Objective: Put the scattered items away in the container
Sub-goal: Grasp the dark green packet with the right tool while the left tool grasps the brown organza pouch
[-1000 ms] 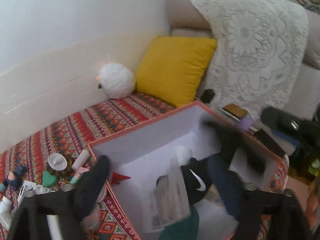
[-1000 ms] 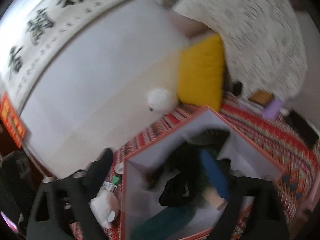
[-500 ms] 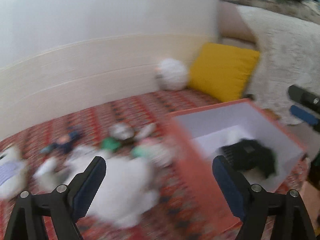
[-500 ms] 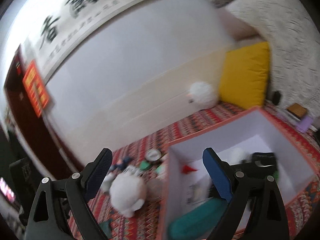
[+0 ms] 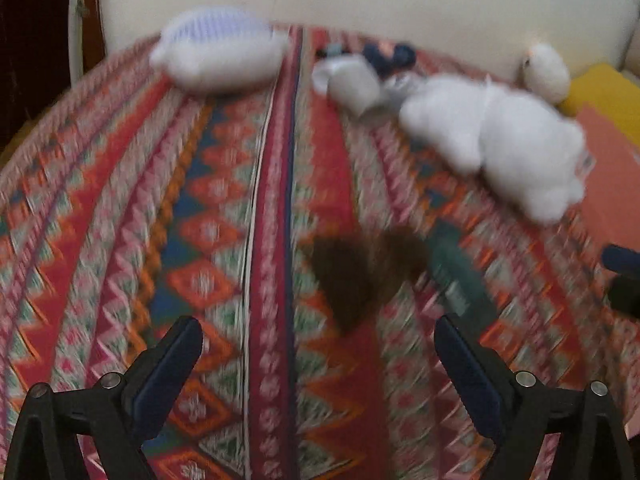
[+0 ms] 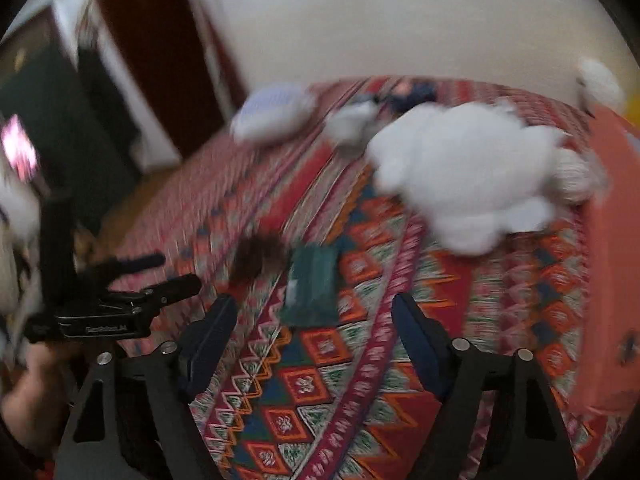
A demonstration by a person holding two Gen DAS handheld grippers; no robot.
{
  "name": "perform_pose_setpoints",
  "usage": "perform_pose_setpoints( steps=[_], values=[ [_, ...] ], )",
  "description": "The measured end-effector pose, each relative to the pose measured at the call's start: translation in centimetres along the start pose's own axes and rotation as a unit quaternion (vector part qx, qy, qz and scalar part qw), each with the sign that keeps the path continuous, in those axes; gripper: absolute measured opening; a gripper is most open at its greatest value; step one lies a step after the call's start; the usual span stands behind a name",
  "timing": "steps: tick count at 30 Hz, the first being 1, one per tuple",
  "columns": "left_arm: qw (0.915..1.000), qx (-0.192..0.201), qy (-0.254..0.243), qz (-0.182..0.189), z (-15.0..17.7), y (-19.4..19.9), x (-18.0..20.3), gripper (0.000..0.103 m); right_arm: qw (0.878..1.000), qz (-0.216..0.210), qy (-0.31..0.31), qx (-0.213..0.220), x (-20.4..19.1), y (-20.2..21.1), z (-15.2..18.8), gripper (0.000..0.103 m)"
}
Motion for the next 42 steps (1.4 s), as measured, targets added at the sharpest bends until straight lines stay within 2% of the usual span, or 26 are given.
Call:
perform_pose_setpoints(
  steps=[3, 5, 6, 8, 9, 10, 11, 12, 14, 21, 23, 26, 27, 29, 31, 32, 35, 38, 40, 42],
  values=[
    [0.9989, -0.007, -0.042, -0.018, 0.6, -1.8, 0.8, 0.097, 0.999, 0.037, 0.025, -0.022, -1.4, -3.3, -0.1, 0.082],
    [0.9966, -0.002, -0.073, -0.037, 0.2, -2.4, 1.4, 0.097, 0.998, 0.045, 0.032, -0.038, -1.8, -5.3, -0.6, 0.082],
    [0.995, 0.001, -0.084, -0.054, -0.1, -2.7, 1.7, 0.094, 0.998, 0.043, 0.032, -0.043, -1.8, -6.2, -1.0, 0.082],
    [0.992, 0.001, -0.093, -0.085, -0.6, -3.5, 1.7, 0.093, 0.997, 0.046, 0.034, -0.054, -1.9, -7.9, -1.9, 0.081],
    [0.9918, -0.003, -0.091, -0.089, -0.9, -3.8, 1.4, 0.093, 0.996, 0.049, 0.034, -0.061, -1.7, -8.5, -2.0, 0.07],
    [0.9927, -0.007, -0.086, -0.085, -1.2, -4.1, 1.1, 0.093, 0.995, 0.057, 0.033, -0.074, -1.5, -9.2, -2.2, 0.058],
    [0.9947, -0.011, -0.079, -0.065, -1.4, -4.4, 0.8, 0.093, 0.994, 0.063, 0.034, -0.083, -1.3, -9.8, -2.4, 0.051],
    [0.9961, -0.012, -0.075, -0.045, -1.5, -4.4, 0.7, 0.093, 0.994, 0.064, 0.038, -0.082, -1.1, -9.7, -2.6, 0.049],
    [0.9965, -0.01, -0.08, -0.021, -1.9, -4.5, 0.9, 0.093, 0.994, 0.061, 0.04, -0.081, -0.7, -9.6, -2.8, 0.048],
    [0.9884, -0.008, -0.146, -0.04, -3.0, -6.4, 4.0, 0.093, 0.996, 0.061, -0.001, -0.061, 2.5, -7.4, -3.3, 0.047],
    [0.9873, -0.006, -0.152, -0.046, -3.3, -6.9, 4.4, 0.093, 0.996, 0.058, -0.012, -0.059, 3.5, -7.0, -3.4, 0.047],
    [0.9898, -0.002, -0.139, -0.03, -4.1, -7.3, 4.2, 0.093, 0.997, 0.054, -0.03, -0.056, 5.0, -6.4, -3.7, 0.047],
    [0.9906, -0.001, -0.135, -0.024, -4.2, -7.3, 4.0, 0.091, 0.996, 0.053, -0.036, -0.055, 5.5, -6.2, -3.7, 0.047],
    [0.9921, 0.007, -0.123, -0.022, -4.3, -7.1, 3.5, 0.069, 0.996, 0.051, -0.042, -0.053, 6.0, -6.0, -3.8, 0.047],
    [0.9947, 0.013, -0.101, -0.017, -4.6, -6.7, 2.7, 0.027, 0.997, 0.05, -0.042, -0.048, 6.1, -5.7, -3.9, 0.047],
    [0.9961, 0.014, -0.086, -0.01, -4.7, -6.7, 2.3, 0.023, 0.997, 0.05, -0.041, -0.045, 6.0, -5.5, -3.9, 0.047],
    [0.9985, 0.019, -0.048, 0.018, -4.5, -6.4, 1.2, 0.021, 0.998, 0.047, -0.033, -0.032, 5.3, -5.0, -4.3, 0.047],
    [0.997, 0.033, -0.038, 0.059, -4.3, -5.0, 1.4, 0.021, 0.999, 0.04, -0.025, -0.014, 4.8, -3.7, -4.4, 0.047],
    [0.993, 0.046, -0.041, 0.101, -4.3, -3.3, 1.8, 0.021, 0.999, 0.033, -0.021, -0.003, 4.5, -2.8, -4.4, 0.047],
    [0.9831, 0.065, -0.046, 0.165, -4.5, -0.8, 2.5, 0.021, 0.999, 0.023, -0.021, 0.009, 4.1, -1.7, -4.3, 0.047]
  ],
)
Point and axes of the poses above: each gripper's, at about its wrist camera, not at the fingertips, and y roughly against the way its jaws point, x to its right, z to its underside, the point moved 3 cm from there along -y, roughly the way its jaws point, and after that the axes turned 13 degrees about -x, right-handed, at the moved point
